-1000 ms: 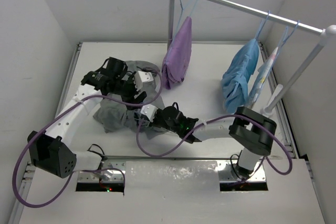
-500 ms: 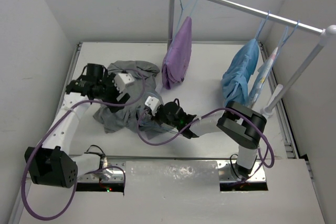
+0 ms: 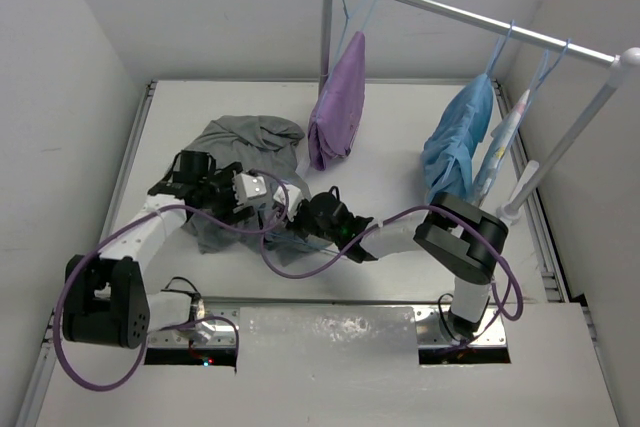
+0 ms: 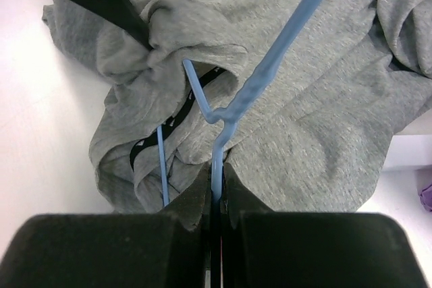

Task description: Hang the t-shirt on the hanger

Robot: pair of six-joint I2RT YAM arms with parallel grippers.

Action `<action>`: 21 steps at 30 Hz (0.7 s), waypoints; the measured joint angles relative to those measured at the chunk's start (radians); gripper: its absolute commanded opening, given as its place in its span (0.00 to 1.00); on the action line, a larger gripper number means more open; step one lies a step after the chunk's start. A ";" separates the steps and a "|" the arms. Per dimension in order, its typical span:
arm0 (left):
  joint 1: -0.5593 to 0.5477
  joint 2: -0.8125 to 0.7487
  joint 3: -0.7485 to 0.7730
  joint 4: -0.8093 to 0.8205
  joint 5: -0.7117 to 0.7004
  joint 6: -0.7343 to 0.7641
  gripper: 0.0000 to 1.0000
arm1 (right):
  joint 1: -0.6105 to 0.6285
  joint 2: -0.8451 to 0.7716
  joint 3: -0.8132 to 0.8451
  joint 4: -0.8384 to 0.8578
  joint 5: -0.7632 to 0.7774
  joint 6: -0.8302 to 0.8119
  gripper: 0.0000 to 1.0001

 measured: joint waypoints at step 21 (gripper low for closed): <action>0.032 0.113 0.089 -0.217 0.230 0.204 0.00 | -0.016 -0.089 0.010 -0.063 0.013 -0.003 0.24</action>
